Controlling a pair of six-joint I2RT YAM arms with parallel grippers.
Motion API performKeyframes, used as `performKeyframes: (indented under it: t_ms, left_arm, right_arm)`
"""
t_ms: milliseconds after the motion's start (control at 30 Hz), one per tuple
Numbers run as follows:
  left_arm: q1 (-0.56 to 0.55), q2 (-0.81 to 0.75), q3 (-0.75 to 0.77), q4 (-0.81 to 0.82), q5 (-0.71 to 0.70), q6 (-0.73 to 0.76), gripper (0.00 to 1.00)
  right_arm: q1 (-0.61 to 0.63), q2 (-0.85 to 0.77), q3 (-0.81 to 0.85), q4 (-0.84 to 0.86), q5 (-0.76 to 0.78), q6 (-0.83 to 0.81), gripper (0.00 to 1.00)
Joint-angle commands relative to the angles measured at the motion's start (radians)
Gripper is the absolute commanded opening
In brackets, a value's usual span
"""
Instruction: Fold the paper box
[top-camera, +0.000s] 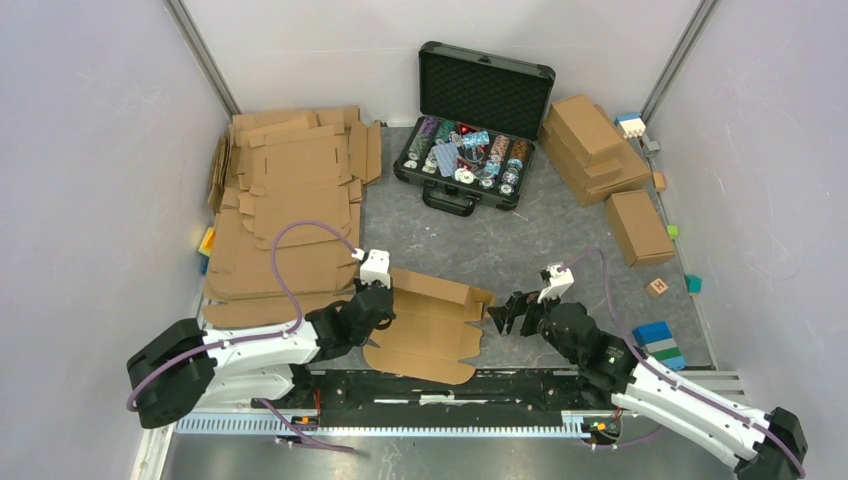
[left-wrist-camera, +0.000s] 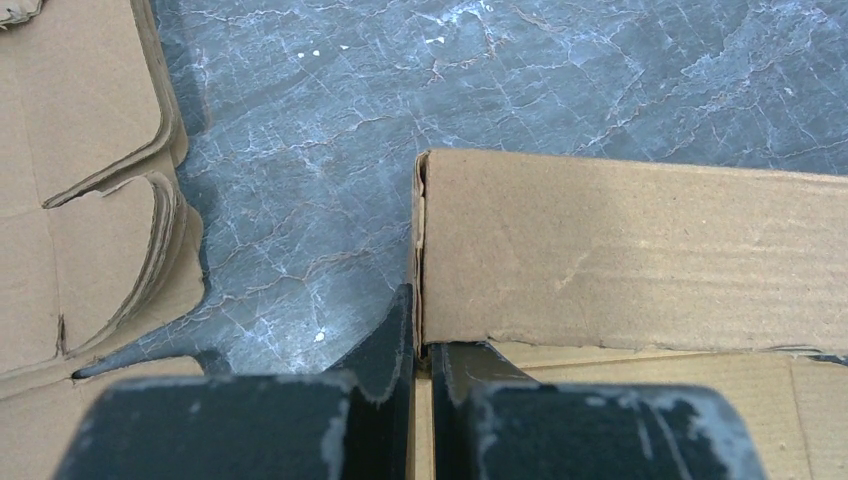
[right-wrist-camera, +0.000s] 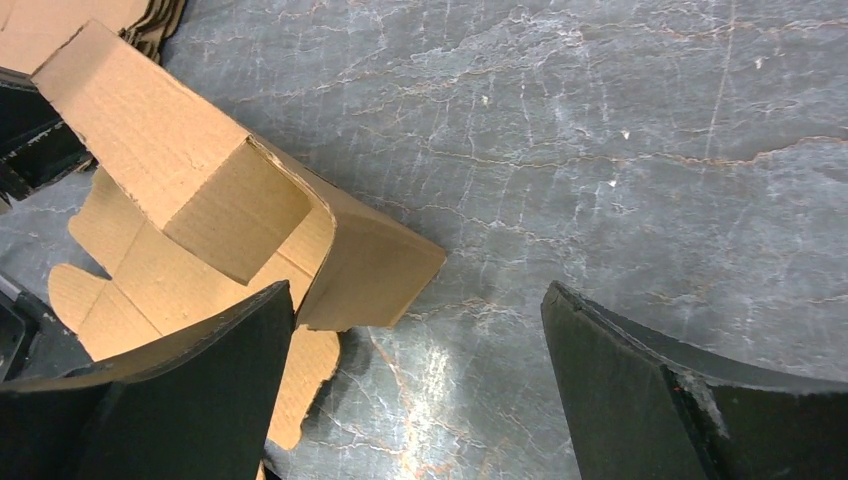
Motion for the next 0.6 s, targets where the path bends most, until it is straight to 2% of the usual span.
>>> performKeyframes:
  t_ms: [0,333,567]
  left_arm:
    - [-0.003,0.011,0.041,-0.035,-0.039,-0.064,0.02]
    - [-0.003,0.003,0.049,-0.05,-0.023,-0.088,0.02]
    - [-0.003,0.002,0.06,-0.06,-0.015,-0.073,0.02]
  right_arm:
    - [-0.002,-0.027,0.045,-0.171,0.035,-0.058,0.98]
    - [-0.002,-0.195,0.051,-0.155,-0.073,-0.124,0.98]
    - [-0.002,-0.187,0.056,-0.103,-0.153,-0.158,0.98]
